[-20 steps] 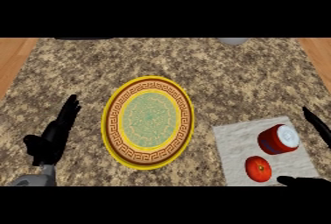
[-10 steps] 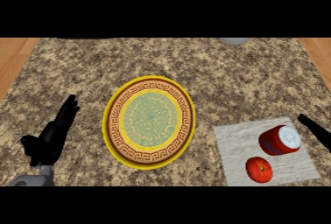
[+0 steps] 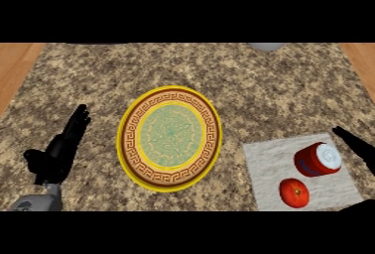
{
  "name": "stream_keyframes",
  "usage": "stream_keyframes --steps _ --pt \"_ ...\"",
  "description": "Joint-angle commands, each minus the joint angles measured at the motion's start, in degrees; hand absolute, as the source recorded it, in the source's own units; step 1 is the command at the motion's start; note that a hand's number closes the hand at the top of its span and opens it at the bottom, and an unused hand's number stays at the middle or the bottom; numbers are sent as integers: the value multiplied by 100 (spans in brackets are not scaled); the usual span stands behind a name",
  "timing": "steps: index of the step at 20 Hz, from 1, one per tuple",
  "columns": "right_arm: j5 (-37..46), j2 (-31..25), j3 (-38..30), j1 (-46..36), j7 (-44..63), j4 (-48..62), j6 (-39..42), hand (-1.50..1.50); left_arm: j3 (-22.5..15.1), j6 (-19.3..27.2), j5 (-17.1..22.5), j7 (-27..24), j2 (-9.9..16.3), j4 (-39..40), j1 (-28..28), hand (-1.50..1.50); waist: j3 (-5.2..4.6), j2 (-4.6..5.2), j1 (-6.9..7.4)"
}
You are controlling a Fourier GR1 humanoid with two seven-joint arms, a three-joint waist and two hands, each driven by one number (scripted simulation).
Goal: Pick the can from the placemat and place it in the plate
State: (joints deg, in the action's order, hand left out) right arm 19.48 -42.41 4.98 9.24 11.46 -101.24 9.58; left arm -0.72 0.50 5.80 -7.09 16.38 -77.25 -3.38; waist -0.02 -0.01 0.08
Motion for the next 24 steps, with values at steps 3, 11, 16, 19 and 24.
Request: stream_keyframes --steps 3,11,16,19,24 --pt "606 540 157 -442 -28 752 271 -150 227 -299 -4 -185 68 -26 253 0 2 2 8" --pt "1497 1008 146 -686 -252 1356 366 -150 262 -232 -251 2 -204 15 12 0 3 -1 1" --pt "1934 1393 -24 -1081 -415 2007 200 -150 340 -197 -402 226 -289 109 -277 0 2 1 0" --pt "2205 1521 -48 -1231 -716 2573 16 -150 340 -249 -460 -3 -367 123 -68 0 3 2 6" --pt "2110 1537 180 -1078 -1236 2498 183 150 356 -286 -433 -210 -415 165 31 0 3 2 7"
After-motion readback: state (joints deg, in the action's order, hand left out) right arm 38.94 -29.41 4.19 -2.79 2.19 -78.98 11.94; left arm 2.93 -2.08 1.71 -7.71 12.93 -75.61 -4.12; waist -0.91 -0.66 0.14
